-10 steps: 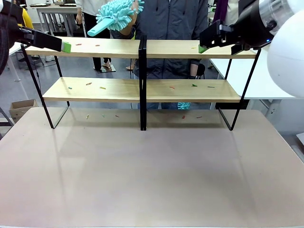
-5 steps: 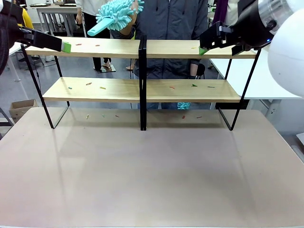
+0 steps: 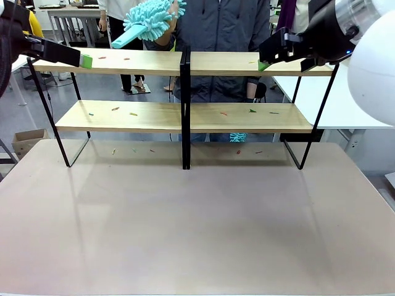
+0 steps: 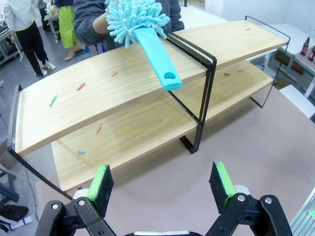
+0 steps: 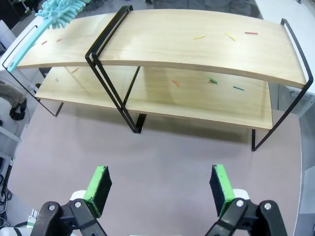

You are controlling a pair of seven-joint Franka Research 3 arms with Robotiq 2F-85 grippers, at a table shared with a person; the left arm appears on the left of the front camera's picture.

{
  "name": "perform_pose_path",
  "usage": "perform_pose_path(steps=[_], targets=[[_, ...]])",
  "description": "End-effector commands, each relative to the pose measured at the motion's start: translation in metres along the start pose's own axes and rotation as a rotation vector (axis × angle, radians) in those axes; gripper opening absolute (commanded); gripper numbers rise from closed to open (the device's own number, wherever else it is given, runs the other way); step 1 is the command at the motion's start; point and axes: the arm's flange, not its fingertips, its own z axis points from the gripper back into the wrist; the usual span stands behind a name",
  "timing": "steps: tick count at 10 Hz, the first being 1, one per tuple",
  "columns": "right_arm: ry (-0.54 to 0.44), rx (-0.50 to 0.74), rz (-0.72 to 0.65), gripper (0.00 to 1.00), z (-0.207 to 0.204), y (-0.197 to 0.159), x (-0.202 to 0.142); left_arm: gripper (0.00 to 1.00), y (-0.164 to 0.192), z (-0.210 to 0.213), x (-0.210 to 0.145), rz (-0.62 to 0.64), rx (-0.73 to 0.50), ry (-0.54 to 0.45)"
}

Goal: Clean the shelves.
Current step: Pick up the Duster when the human hands it over.

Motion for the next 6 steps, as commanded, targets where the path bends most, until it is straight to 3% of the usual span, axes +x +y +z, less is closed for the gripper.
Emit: perform_pose_path(steps=[1, 3, 6], targets=[[-0.009, -0.010, 0.054, 1.00, -0.0010, 0.0038, -0.0019, 1.00, 0.0003, -0.0004, 0.0005, 0.002, 0.003, -0.009], [-0.052, -0.023, 0.180, 1.00, 0.0005, 0.0113, -0.0084, 1.00, 0.0003, -0.0004, 0.0005, 0.002, 0.003, -0.009], [-0.077, -0.040, 0.205, 1.00, 0.0001, 0.0132, -0.0105, 1.00, 0.0003, -0.0004, 0.0005, 0.002, 0.003, -0.009]])
